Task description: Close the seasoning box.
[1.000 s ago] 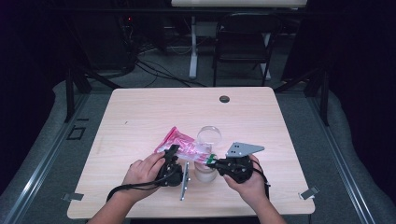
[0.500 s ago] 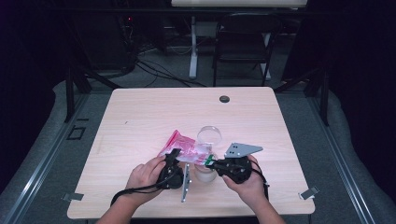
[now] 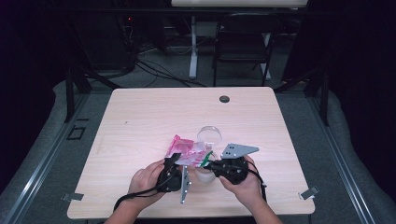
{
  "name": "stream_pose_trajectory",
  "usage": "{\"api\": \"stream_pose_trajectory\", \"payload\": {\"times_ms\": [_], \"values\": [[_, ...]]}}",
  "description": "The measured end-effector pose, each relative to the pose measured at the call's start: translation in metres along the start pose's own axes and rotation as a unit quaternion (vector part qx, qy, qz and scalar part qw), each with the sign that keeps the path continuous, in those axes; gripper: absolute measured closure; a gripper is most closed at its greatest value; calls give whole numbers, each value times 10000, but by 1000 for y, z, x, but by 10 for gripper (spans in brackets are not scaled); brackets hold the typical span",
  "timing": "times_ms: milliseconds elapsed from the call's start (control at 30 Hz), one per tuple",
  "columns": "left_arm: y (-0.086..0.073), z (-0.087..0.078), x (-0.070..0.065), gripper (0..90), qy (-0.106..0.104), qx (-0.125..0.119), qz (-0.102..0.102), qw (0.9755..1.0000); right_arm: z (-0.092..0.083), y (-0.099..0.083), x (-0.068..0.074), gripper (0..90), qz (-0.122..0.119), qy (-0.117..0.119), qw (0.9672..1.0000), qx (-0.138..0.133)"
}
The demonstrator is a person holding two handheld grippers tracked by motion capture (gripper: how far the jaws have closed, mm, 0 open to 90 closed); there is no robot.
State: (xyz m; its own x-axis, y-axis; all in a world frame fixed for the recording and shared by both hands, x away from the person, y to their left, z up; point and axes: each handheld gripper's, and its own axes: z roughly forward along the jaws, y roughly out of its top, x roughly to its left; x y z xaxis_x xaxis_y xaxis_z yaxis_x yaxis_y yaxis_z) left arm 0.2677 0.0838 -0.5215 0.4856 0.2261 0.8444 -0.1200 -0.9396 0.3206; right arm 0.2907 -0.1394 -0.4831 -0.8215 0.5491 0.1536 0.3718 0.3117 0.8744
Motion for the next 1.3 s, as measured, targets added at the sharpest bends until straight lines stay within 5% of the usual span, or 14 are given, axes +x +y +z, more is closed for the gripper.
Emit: {"api": "stream_pose_trajectory", "payload": {"times_ms": [433,700,1200,1300], "values": [[-8,2,-3,785,-171,-78,-470,9987,6,2,2,900,-75,3,10000,31],[-8,2,-7,781,-248,-91,-536,9982,9,3,3,900,-107,5,9999,47],[-12,8,-8,806,-611,-178,-936,9936,14,3,3,900,-119,40,9999,95],[-14,9,-8,810,-714,-183,-1132,9908,14,3,4,900,-127,44,9999,90]]}}
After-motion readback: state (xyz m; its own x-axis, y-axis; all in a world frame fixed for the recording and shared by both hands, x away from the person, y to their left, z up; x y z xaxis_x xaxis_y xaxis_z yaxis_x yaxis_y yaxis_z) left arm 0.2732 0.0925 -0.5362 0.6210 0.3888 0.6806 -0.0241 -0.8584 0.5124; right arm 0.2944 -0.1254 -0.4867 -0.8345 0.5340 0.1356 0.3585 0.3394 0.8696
